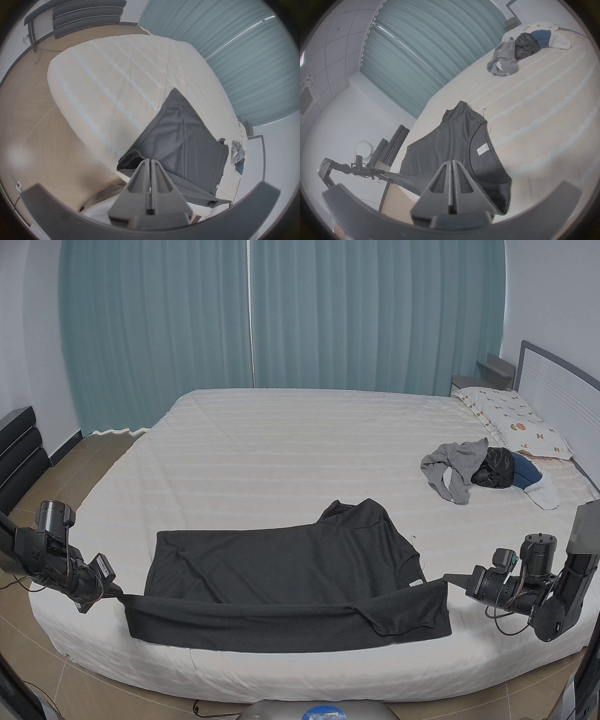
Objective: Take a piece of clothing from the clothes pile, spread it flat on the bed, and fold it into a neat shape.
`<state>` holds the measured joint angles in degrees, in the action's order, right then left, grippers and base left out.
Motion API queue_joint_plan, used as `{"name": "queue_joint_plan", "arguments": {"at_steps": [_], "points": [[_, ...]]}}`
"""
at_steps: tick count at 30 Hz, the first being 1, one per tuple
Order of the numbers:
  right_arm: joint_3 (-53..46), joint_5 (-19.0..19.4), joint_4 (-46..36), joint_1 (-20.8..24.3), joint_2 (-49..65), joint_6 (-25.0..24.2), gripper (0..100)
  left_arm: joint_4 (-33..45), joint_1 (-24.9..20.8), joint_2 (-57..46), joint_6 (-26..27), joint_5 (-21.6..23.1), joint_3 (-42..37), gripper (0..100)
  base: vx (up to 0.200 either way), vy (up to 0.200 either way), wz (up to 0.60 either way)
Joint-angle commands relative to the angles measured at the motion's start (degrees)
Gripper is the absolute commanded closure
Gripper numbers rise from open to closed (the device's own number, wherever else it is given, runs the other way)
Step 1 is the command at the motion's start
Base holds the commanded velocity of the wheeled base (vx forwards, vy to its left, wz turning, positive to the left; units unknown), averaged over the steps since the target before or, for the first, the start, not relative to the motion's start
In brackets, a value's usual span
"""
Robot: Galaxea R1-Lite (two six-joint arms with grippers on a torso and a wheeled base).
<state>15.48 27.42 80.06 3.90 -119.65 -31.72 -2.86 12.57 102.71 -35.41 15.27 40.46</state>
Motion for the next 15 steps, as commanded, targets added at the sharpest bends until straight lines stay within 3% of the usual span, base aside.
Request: {"name": "queue_joint_plan", "arguments": {"at_steps": [1, 15], "points": [[-2.91, 0.18, 0.8, -0.12, 3.55, -0.18, 100, 0.14, 0.26, -1.02, 0.17, 0.11, -1.7, 100, 0.0, 0.0, 0.0], [-10.03, 1.15, 1.24, 0.32, 9.17, 0.08, 100, 6.03, 1.93, -5.06, 3.51, 0.37, -1.96, 100, 0.0, 0.0, 0.0]]}}
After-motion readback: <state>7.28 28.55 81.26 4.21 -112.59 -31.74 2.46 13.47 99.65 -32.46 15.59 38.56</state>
